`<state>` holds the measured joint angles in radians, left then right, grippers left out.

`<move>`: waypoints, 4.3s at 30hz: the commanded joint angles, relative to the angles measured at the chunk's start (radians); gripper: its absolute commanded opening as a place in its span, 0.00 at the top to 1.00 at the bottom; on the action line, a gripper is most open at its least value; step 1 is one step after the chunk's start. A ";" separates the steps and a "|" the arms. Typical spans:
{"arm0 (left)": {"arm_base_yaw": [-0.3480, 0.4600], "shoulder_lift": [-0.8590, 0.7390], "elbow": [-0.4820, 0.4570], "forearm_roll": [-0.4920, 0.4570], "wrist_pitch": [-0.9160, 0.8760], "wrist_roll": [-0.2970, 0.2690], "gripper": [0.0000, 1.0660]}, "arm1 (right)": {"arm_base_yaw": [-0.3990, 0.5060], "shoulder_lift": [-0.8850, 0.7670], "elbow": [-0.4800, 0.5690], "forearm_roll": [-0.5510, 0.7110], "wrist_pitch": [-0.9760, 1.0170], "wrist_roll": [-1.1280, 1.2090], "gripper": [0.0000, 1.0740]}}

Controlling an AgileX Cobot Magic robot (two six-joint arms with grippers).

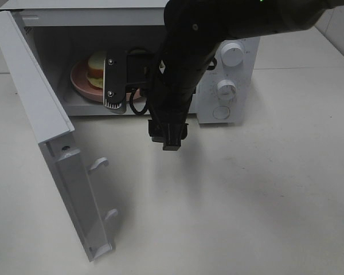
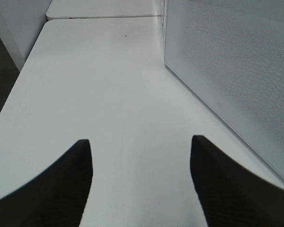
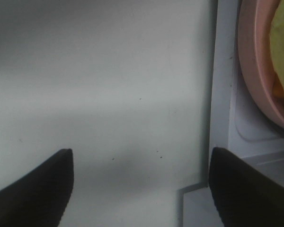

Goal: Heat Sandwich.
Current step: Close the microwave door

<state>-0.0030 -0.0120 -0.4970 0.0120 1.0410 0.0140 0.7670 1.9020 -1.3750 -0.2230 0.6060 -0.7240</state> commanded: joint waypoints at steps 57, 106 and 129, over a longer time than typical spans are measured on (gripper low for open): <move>0.001 -0.018 0.003 -0.002 -0.006 -0.004 0.45 | 0.000 -0.906 0.487 0.084 0.630 0.756 0.29; 0.001 -0.018 0.003 -0.002 -0.006 -0.004 0.45 | -0.686 -1.749 0.828 0.107 0.480 0.805 0.29; 0.001 -0.014 0.003 -0.002 -0.006 -0.004 0.45 | -0.797 -1.934 0.869 0.134 0.430 0.785 0.29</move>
<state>-0.0030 -0.0120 -0.4970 0.0120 1.0410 0.0140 -0.0250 -0.0030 -0.5070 -0.0910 1.0450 0.0700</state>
